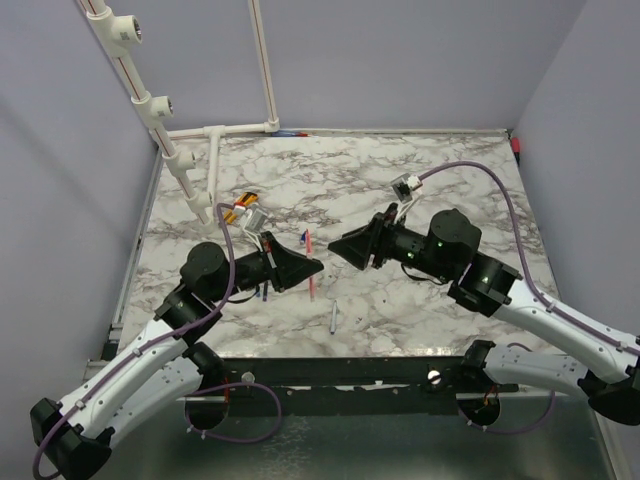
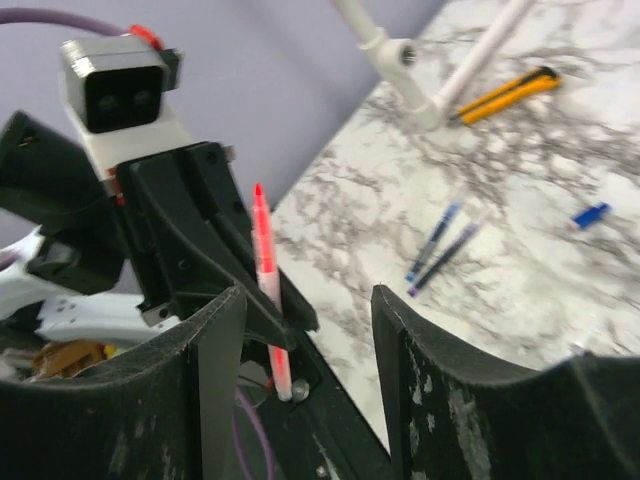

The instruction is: Insert the pens into the pen caps

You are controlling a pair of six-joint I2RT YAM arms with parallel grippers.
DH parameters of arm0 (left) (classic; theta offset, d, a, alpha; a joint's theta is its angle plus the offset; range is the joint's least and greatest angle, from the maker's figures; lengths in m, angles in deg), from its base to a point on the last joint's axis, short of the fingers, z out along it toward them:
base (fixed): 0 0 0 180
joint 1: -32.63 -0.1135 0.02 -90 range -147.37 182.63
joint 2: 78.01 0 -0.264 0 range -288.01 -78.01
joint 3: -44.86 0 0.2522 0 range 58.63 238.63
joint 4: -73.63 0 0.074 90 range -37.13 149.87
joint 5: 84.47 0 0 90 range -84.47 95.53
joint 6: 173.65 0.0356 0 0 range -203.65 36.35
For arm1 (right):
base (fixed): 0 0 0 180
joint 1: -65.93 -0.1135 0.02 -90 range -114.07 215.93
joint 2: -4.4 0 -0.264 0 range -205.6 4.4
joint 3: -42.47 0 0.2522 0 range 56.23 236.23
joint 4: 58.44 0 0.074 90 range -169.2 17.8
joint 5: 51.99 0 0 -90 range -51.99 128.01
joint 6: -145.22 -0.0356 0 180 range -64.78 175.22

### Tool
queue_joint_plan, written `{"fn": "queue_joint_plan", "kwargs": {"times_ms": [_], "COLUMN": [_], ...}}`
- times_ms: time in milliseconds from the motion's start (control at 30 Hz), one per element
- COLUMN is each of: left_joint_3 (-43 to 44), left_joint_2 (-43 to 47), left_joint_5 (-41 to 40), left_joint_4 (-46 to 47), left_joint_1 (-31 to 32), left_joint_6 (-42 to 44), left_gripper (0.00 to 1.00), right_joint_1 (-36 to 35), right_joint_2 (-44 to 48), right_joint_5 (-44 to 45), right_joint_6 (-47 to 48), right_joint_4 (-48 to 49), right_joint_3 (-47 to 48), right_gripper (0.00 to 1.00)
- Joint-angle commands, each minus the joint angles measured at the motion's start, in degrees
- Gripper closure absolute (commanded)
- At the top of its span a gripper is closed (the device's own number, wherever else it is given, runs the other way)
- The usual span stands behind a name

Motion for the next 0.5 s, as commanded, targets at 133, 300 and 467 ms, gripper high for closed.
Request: {"fn": "queue_joint_plan", "kwargs": {"times_ms": [133,300,467], "left_joint_3": [2.72,4.14,3.47], "left_joint_2": [0.98,0.71,1.69], "left_joint_5": [-5.85,-6.65,-6.38], "left_joint_4": [-16.27,-20.96,-22.01], "left_joint_1": [-0.14,-0.18,-0.16], "left_joint_6": [12.88,17.81,20.78], "left_gripper": [1.0,1.0,1.0], "right_joint_1": [-0.23,-0.18,2.1], "right_joint_2": [-1.95,-8.64,-14.55], "right_joint_5": [25.28,31.5,29.93], "right_joint_6": [5.7,8.3,11.42], "right_joint_4": [-29.54,-40.69,-42.93], "right_joint_3": [7.04,10.13,10.83], "right_gripper": [0.41,0.41,0.43]}}
